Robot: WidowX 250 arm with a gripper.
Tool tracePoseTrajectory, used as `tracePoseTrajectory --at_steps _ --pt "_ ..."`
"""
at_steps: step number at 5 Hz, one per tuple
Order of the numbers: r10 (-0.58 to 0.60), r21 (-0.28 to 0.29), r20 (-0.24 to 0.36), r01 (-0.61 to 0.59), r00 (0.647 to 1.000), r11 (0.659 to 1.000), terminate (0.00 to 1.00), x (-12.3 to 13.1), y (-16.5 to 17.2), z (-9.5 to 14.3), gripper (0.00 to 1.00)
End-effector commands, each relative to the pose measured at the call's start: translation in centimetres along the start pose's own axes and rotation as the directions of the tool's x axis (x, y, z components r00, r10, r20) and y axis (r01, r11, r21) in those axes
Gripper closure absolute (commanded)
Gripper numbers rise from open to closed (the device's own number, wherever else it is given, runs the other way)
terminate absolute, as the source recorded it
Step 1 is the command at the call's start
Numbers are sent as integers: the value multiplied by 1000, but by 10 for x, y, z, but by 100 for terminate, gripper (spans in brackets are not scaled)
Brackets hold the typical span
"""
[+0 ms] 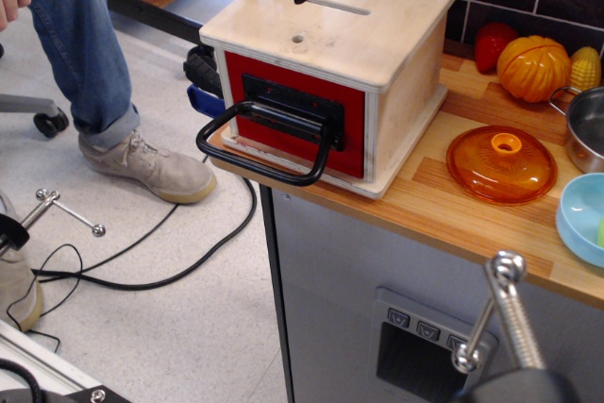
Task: Open drawer of box
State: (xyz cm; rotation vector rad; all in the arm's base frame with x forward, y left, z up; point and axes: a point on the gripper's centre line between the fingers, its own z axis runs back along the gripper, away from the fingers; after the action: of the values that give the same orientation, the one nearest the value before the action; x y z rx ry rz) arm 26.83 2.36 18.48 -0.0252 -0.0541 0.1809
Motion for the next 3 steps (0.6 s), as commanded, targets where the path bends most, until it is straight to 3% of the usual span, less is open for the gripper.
tracePoseTrajectory --at_steps 1,2,3 --pt "0 0 0 0 1000 1000 0 0 0 0 0" --pt "-28 15 61 27 998 1000 0 6 5 -18 0" --pt "-69 34 76 67 995 997 0 8 15 -35 0"
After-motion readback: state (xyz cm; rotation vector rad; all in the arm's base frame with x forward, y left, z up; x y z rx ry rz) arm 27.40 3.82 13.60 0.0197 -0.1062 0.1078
